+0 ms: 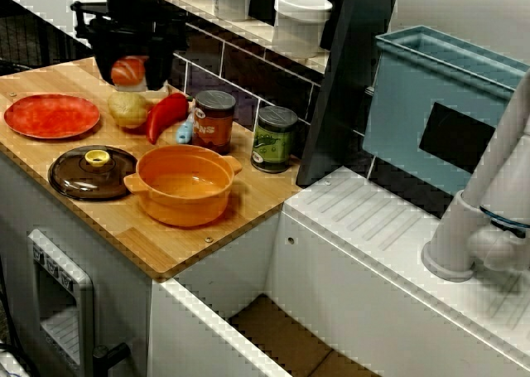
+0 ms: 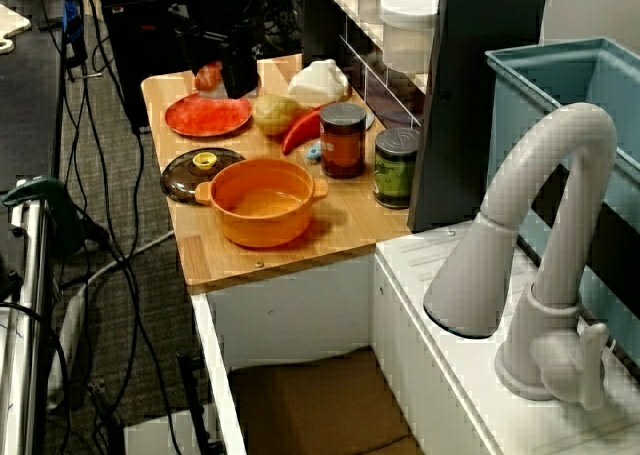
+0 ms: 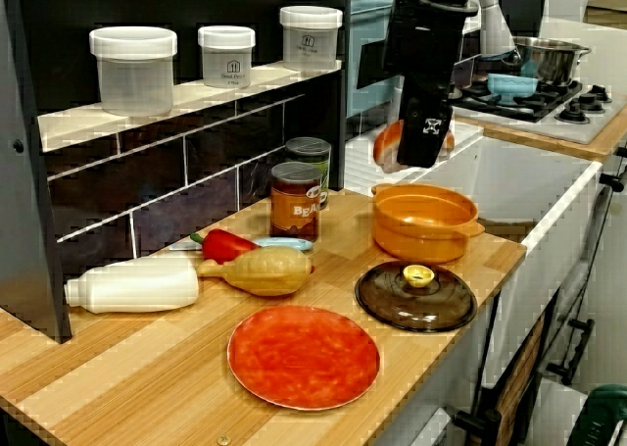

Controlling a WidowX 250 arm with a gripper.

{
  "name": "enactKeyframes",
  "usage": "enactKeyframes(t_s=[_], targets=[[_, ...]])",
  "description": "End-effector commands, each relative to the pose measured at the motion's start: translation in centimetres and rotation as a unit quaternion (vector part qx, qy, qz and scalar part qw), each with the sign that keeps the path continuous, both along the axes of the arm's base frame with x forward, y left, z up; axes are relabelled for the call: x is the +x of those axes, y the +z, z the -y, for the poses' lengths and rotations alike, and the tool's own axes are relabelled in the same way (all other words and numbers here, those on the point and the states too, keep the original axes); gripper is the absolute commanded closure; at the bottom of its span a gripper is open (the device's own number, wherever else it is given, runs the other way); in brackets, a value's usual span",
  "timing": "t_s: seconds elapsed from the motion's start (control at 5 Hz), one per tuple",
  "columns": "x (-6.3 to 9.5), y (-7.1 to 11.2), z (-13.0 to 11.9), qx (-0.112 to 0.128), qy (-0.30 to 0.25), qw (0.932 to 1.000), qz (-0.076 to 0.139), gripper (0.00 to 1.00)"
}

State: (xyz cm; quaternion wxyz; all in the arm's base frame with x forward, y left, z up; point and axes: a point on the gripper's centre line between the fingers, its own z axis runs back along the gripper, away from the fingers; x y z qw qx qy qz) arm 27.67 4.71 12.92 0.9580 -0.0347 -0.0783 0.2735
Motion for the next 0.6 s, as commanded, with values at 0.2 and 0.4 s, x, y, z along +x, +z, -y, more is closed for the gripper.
enactKeyframes(t_s=[0.2, 0.4], targets=[[-0.8, 2.0, 4.1, -0.009, -0.047, 0.9982, 0.036, 1.00], [-0.5, 1.5, 4.9, -0.009, -0.047, 0.9979, 0.044, 1.00]])
